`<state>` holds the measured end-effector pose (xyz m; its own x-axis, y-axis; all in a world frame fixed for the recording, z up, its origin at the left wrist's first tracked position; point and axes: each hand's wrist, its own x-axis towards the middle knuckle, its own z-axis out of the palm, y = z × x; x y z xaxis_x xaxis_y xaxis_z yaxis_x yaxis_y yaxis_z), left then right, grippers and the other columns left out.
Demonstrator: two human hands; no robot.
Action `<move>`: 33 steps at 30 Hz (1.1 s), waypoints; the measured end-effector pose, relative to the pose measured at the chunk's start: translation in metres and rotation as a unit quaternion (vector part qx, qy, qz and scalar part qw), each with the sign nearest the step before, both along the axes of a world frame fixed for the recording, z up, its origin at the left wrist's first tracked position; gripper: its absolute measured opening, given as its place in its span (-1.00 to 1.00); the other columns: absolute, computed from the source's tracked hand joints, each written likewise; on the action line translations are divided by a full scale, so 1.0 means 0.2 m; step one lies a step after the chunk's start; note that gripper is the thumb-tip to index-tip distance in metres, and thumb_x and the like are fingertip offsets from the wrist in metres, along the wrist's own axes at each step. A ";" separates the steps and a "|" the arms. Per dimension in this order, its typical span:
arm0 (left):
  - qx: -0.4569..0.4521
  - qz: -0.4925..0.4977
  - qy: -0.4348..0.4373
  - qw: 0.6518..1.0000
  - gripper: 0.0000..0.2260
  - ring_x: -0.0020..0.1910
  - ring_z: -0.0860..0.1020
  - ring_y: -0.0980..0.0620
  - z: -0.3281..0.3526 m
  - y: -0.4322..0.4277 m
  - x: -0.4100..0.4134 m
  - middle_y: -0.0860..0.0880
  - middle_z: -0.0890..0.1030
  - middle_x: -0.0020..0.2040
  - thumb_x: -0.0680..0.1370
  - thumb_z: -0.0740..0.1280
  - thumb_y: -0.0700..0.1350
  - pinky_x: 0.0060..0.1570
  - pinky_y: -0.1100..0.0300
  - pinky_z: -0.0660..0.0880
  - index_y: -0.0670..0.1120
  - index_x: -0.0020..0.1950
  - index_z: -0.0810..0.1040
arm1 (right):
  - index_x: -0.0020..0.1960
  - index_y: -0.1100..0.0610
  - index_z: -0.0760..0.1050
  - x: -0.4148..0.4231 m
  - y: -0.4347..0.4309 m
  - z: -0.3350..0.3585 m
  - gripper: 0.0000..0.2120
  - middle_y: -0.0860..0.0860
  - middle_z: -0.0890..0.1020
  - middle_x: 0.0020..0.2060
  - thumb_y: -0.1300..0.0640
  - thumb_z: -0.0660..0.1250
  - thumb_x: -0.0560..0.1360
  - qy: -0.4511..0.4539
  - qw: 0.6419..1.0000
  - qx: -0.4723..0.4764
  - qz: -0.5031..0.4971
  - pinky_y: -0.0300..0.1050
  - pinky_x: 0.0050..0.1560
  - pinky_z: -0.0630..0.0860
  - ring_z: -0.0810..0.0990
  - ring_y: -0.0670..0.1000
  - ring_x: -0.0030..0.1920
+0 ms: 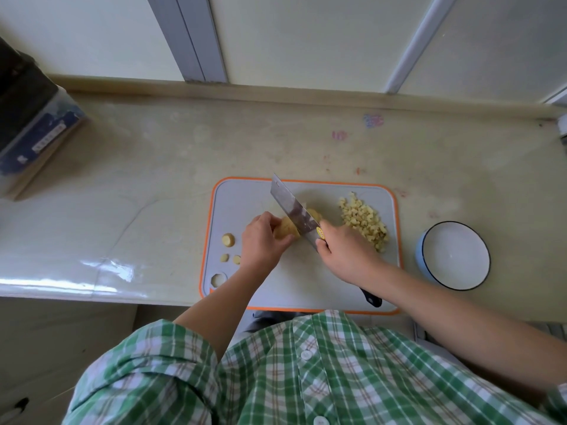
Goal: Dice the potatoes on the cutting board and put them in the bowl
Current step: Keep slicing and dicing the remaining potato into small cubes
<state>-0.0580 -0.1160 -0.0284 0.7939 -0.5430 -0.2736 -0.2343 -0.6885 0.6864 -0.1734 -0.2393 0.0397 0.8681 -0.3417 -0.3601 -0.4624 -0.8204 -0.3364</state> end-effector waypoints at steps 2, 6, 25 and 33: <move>-0.002 0.000 -0.001 1.000 -0.68 -0.09 0.57 -0.02 0.00 0.00 0.00 -0.05 0.61 -0.05 0.37 0.53 -0.04 -0.05 0.04 0.54 -0.12 0.03 0.56 | -0.10 0.13 0.19 -0.01 0.00 0.01 -0.83 0.05 0.38 -0.34 0.11 0.13 0.61 0.004 1.000 0.002 -0.002 -0.06 -0.33 0.18 0.51 0.23 -0.22; -0.006 0.003 -0.001 1.000 -0.68 -0.11 0.57 -0.02 0.00 0.00 0.00 -0.05 0.62 -0.07 0.36 0.54 -0.03 -0.06 0.03 0.54 -0.12 0.02 0.57 | -0.11 0.12 0.19 -0.01 0.02 0.02 -0.83 0.03 0.36 -0.36 0.11 0.13 0.61 0.004 1.000 0.001 0.001 -0.05 -0.37 0.16 0.50 0.22 -0.24; 0.011 -0.017 -0.020 1.000 -0.70 -0.12 0.54 -0.04 0.00 -0.02 0.00 -0.05 0.58 -0.07 0.38 0.52 -0.02 -0.10 0.09 0.48 -0.12 0.01 0.57 | -0.10 0.14 0.22 0.01 0.05 -0.01 -0.88 0.05 0.42 -0.32 0.17 0.13 0.60 0.018 1.000 -0.018 0.004 -0.06 -0.36 0.21 0.52 0.21 -0.23; 0.011 -0.016 -0.014 1.000 -0.70 -0.11 0.54 -0.04 -0.01 0.00 0.01 -0.05 0.59 -0.06 0.36 0.52 -0.05 -0.11 0.15 0.43 -0.12 0.02 0.58 | -0.10 0.15 0.24 0.09 0.06 -0.12 -0.89 0.06 0.42 -0.35 0.17 0.13 0.59 0.016 0.999 -0.029 0.015 -0.06 -0.36 0.30 0.46 0.16 -0.33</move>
<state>-0.0554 -0.1163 -0.0310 0.7833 -0.5627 -0.2643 -0.2752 -0.6951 0.6642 -0.1552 -0.2266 0.0156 0.8668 -0.3367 -0.3679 -0.4468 -0.8520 -0.2728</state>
